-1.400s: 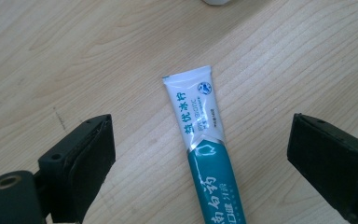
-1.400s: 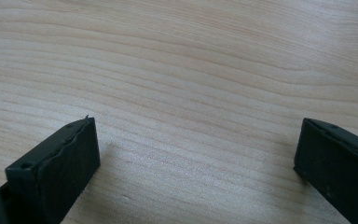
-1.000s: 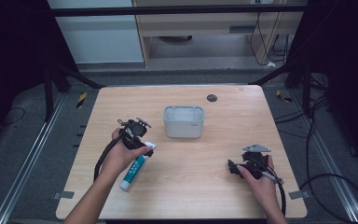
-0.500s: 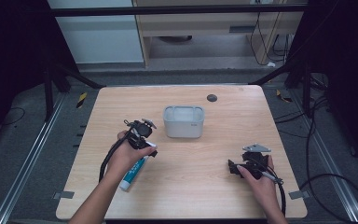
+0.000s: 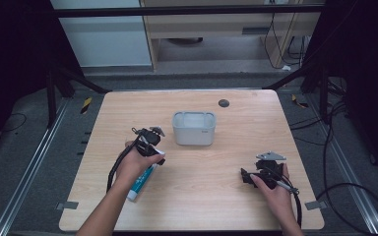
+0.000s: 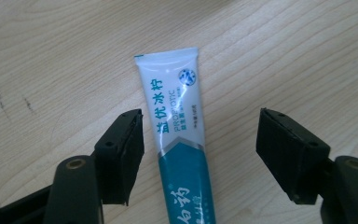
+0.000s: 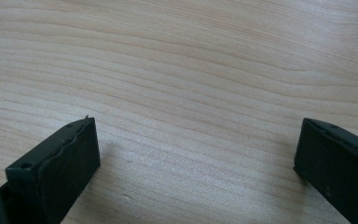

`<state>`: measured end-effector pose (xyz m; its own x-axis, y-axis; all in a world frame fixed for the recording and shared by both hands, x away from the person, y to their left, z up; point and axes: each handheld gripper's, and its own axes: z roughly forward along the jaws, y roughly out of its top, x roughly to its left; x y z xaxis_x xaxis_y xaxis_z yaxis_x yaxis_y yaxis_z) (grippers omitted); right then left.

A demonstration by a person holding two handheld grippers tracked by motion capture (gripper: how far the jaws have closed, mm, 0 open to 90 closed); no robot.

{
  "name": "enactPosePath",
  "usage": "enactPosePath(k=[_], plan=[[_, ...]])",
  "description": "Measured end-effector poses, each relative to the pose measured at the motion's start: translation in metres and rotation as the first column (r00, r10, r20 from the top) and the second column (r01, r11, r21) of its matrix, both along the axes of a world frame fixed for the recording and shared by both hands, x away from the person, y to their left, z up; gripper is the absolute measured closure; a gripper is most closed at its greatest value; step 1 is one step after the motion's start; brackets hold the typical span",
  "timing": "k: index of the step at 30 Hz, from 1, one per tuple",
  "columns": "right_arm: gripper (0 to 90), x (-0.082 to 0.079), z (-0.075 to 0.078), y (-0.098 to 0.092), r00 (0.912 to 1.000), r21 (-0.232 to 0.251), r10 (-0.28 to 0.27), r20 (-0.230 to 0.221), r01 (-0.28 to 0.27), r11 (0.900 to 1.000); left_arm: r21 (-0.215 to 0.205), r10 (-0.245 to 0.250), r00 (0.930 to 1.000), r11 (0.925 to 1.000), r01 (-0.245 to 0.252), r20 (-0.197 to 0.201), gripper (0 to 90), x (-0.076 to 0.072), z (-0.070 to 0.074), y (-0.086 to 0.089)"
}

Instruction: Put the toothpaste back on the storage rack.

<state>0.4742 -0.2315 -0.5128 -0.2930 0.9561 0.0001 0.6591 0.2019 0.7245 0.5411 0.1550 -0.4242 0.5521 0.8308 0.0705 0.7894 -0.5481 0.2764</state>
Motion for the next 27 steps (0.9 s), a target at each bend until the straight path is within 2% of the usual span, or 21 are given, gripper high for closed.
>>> enactPosePath(k=[3, 6, 13, 21, 27], plan=[[0.3, 0.0, 0.0, 0.0, 1.0, 0.0, 0.002, 0.0, -0.002, 1.0, -0.009, 0.021, 0.9997, 0.9997, -0.022, -0.011, 34.5, 0.002, -0.005, 0.004], [0.3, 0.0, 0.0, 0.0, 1.0, 0.0, 0.001, 0.0, -0.001, 1.0, 0.011, 0.026, 0.9996, 0.9996, -0.025, -0.015, 35.2, 0.002, -0.01, 0.005], [0.3, 0.0, 0.0, 0.0, 1.0, 0.0, 0.001, -0.001, -0.001, 1.0, 0.017, 0.062, 0.9975, 0.998, -0.061, -0.035, 37.4, 0.003, -0.02, 0.011], [0.3, 0.0, 0.0, 0.0, 1.0, 0.001, 0.001, -0.001, -0.001, 1.0, 0.02, 0.074, 0.9962, 0.9972, -0.073, -0.047, 39.5, 0.004, -0.026, 0.011], [0.3, 0.0, 0.0, 0.0, 1.0, 0.001, 0.002, 0.0, -0.002, 1.0, 0.014, 0.09, 0.994, 0.9959, -0.09, -0.062, 44.7, 0.006, -0.03, 0.012]])
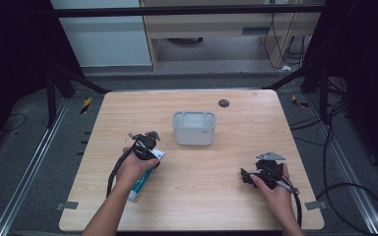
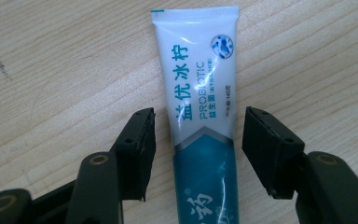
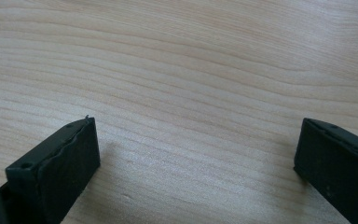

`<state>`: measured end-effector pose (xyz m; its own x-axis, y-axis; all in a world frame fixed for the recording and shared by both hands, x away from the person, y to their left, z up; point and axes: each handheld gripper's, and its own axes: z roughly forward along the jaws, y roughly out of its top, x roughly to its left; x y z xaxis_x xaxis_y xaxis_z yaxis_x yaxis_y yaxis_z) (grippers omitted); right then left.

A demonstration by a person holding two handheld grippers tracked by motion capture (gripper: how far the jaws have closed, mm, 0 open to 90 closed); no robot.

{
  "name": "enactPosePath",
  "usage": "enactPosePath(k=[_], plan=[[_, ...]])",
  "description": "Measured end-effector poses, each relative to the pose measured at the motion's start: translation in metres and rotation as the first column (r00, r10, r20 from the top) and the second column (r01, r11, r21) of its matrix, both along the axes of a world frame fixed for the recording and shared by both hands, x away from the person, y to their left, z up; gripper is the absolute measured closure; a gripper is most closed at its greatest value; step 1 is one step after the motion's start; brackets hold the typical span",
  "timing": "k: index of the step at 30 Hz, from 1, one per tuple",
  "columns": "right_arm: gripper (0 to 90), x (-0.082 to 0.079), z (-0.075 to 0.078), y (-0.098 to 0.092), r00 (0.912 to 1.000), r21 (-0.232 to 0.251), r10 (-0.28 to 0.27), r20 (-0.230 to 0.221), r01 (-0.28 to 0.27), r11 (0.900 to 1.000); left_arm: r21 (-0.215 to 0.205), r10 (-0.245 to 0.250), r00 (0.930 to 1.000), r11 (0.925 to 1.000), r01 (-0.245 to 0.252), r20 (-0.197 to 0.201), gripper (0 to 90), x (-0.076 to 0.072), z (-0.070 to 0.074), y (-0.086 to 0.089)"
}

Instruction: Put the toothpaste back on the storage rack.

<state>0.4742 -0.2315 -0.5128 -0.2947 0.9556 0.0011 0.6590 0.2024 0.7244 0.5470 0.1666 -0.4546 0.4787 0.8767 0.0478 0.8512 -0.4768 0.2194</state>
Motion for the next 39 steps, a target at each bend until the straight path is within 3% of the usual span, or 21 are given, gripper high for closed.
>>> enactPosePath(k=[20, 28, 39], plan=[[0.3, 0.0, -0.0001, 0.0001, 1.0, -0.003, 0.007, 0.0, -0.007, 1.0, -0.014, 0.0, 1.0, 0.9999, 0.0, -0.007, 54.3, -0.0004, -0.0064, 0.0004], [0.3, 0.0, -0.0001, 0.0001, 1.0, -0.003, 0.007, 0.0, -0.007, 1.0, 0.012, -0.018, 0.9998, 0.9998, 0.018, -0.003, 57.7, -0.0007, -0.0058, -0.0033], [0.3, 0.0, -0.0001, 0.0, 1.0, -0.004, 0.008, 0.001, -0.008, 1.0, 0.037, -0.06, 0.9978, 0.9976, 0.059, 0.026, 69.1, -0.0036, -0.0022, -0.0073]])
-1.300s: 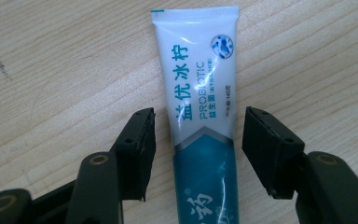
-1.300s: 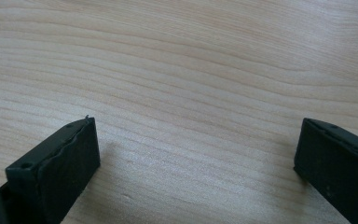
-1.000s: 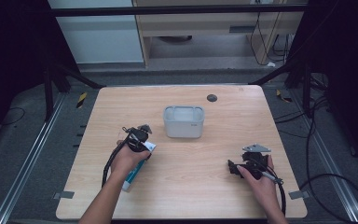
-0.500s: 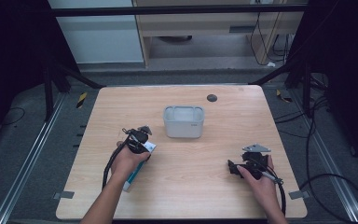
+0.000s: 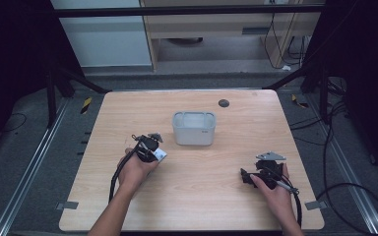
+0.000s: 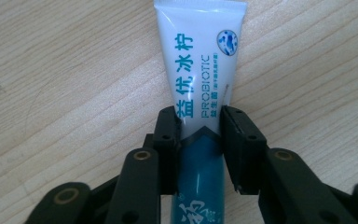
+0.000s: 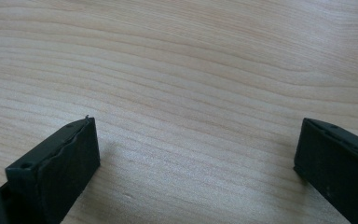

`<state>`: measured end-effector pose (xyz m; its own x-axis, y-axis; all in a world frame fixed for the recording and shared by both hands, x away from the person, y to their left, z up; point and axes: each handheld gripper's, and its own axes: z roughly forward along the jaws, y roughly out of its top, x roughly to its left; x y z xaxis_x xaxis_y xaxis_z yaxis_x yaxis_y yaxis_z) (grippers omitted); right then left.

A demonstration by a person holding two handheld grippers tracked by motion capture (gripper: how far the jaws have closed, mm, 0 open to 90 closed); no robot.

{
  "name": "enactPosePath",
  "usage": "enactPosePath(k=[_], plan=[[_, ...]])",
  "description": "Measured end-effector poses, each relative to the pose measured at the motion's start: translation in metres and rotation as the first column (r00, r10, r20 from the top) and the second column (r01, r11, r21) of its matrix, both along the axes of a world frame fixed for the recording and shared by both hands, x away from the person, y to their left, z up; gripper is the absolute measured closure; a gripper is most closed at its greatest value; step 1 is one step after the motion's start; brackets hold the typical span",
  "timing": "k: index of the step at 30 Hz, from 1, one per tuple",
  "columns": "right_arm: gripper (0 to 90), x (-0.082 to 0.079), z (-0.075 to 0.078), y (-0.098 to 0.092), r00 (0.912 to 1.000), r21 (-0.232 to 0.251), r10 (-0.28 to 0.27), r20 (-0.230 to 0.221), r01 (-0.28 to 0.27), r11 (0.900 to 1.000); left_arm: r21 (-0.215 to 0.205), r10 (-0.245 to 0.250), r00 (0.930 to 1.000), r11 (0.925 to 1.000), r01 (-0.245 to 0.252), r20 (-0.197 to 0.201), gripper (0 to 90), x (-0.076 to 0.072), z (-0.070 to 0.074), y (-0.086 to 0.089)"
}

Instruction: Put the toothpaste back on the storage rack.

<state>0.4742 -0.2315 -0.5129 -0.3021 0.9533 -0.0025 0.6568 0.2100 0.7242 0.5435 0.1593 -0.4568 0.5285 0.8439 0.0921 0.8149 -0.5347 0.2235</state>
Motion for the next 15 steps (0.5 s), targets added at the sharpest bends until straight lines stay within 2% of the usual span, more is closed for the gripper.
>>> enactPosePath(k=[1, 4, 15], plan=[[0.3, 0.0, 0.0, 0.0001, 1.0, 0.001, -0.001, -0.001, 0.001, 1.0, -0.001, -0.001, 1.0, 1.0, 0.001, 0.002, 72.4, -0.0007, 0.0006, -0.0005], [0.3, 0.0, 0.0, 0.0001, 1.0, 0.001, 0.0, -0.001, 0.0, 1.0, 0.0, -0.017, 0.9998, 0.9999, 0.017, 0.01, 74.3, -0.0021, 0.0015, -0.0008], [0.3, 0.0, 0.0, 0.0, 1.0, 0.0, 0.0, 0.0, 0.0, 1.0, -0.027, -0.033, 0.9993, 0.9991, 0.034, 0.019, 77.2, -0.0042, 0.0018, 0.0025]])
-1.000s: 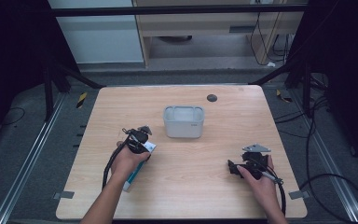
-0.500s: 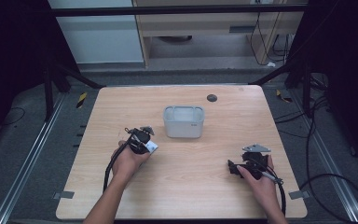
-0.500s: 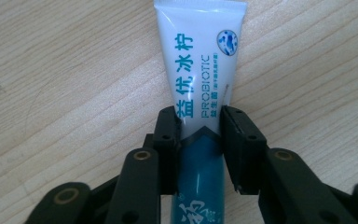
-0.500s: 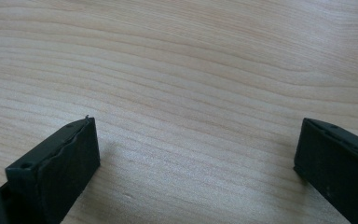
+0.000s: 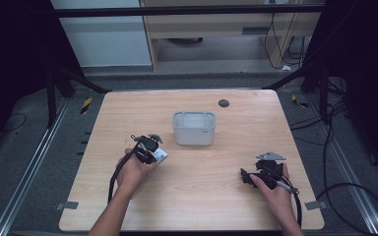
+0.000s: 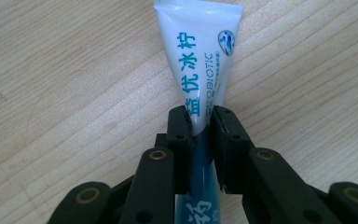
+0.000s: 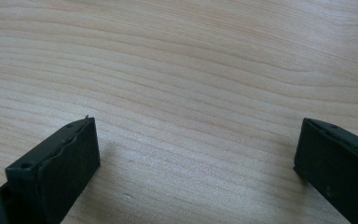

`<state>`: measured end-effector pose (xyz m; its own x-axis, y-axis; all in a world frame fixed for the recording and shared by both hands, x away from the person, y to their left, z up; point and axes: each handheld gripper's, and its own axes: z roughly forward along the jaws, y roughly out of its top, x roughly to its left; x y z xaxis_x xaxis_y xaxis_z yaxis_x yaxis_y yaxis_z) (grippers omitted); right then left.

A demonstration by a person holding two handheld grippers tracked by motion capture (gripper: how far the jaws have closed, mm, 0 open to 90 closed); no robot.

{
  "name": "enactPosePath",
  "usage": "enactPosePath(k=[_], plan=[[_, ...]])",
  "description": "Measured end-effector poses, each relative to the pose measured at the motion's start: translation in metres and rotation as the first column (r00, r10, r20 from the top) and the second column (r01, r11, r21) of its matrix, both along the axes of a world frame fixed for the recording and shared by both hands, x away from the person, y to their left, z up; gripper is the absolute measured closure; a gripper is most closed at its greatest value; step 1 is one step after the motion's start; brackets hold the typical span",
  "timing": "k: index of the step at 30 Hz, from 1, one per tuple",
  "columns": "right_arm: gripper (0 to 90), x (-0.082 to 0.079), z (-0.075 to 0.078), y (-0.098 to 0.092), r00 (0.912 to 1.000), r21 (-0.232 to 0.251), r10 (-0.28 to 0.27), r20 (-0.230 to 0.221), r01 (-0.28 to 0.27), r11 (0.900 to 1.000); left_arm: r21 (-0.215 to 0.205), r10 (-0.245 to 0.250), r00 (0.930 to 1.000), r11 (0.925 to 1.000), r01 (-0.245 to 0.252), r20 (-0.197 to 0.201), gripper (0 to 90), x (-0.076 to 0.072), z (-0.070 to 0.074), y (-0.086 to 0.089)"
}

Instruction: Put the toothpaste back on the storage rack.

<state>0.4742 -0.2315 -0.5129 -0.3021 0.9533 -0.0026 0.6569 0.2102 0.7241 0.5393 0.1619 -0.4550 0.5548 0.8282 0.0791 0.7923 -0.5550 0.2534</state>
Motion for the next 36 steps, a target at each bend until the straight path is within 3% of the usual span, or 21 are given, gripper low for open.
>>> enactPosePath(k=[18, 21, 24, 30, 36], plan=[[0.3, 0.0, 0.0, 0.0, 1.0, 0.001, 0.0, 0.0, 0.0, 1.0, -0.004, 0.008, 0.999, 1.0, -0.008, -0.044, 67.3, 0.005, -0.008, 0.0], [0.3, 0.0, 0.0, 0.0, 1.0, 0.001, -0.001, -0.001, 0.001, 1.0, -0.006, 0.021, 0.9998, 0.9998, -0.021, -0.005, 70.5, 0.005, -0.008, -0.002], [0.3, 0.0, 0.0, 0.0, 1.0, 0.001, -0.001, -0.001, 0.001, 1.0, 0.001, 0.004, 0.9999, 1.0, -0.004, -0.015, 76.2, 0.005, -0.005, -0.003], [0.3, 0.0, 0.0, 0.0, 1.0, 0.001, -0.001, 0.0, 0.001, 1.0, -0.011, -0.005, 0.9996, 0.9999, 0.005, -0.027, 77.7, 0.004, -0.004, -0.001], [0.3, 0.0, 0.0, 0.0, 1.0, 0.001, 0.0, -0.001, 0.0, 1.0, -0.058, 0.008, 0.9999, 0.9983, -0.007, 0.008, 78.1, 0.001, 0.004, 0.007]])
